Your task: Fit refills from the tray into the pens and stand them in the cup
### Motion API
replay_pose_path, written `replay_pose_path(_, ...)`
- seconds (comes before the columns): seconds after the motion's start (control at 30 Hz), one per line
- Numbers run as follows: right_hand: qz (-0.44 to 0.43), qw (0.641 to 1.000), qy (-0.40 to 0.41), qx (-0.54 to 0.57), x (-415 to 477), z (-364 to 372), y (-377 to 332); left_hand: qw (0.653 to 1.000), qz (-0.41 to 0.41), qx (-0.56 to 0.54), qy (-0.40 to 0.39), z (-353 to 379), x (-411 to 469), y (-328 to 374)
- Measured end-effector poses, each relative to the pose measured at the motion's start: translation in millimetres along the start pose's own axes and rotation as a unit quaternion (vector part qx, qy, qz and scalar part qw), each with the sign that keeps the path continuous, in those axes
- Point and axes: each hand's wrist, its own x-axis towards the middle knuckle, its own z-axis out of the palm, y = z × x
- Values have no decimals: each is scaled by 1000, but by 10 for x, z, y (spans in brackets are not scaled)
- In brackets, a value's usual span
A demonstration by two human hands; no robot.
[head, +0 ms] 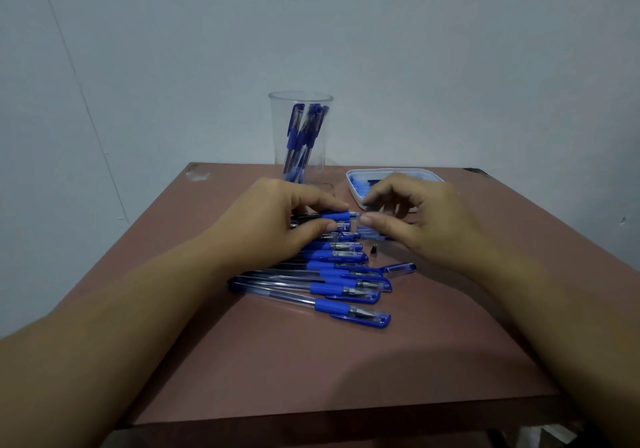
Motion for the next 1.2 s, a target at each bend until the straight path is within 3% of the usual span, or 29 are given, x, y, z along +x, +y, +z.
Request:
replay_pose_path(0.27,60,998,-20,-16,-11,-168,126,1000,-16,11,7,-34,9,-54)
replay_pose_path(0.87,21,999,-41,-21,-2,-66,39,1000,2,18,1,-6,19,-50)
replay_pose_path(1.2,102,994,-16,-38,-42,-398,271,1000,-4,10,13,-72,26,-152)
